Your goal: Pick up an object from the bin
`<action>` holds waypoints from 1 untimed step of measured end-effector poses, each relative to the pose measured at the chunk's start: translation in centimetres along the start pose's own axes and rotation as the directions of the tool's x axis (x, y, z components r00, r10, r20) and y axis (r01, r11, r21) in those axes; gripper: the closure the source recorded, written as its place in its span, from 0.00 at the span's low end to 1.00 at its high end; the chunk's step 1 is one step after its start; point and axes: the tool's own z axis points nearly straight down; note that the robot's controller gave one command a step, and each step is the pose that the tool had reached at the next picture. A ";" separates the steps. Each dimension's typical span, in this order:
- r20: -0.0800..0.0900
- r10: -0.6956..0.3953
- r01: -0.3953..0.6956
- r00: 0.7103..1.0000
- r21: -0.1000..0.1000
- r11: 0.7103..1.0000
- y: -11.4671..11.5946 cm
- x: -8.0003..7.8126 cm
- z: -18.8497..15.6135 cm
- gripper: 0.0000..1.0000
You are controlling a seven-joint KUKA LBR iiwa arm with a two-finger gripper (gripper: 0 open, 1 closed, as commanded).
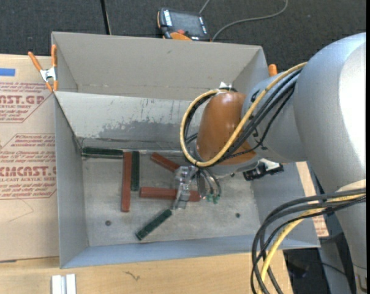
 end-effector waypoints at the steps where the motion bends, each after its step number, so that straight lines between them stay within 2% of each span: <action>1: 0.008 -0.016 0.016 1.000 0.000 1.000 -4.3 -2.2 -16.0 1.00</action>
Offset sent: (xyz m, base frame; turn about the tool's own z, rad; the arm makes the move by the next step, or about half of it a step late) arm 0.0148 -0.0446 0.1551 -0.0163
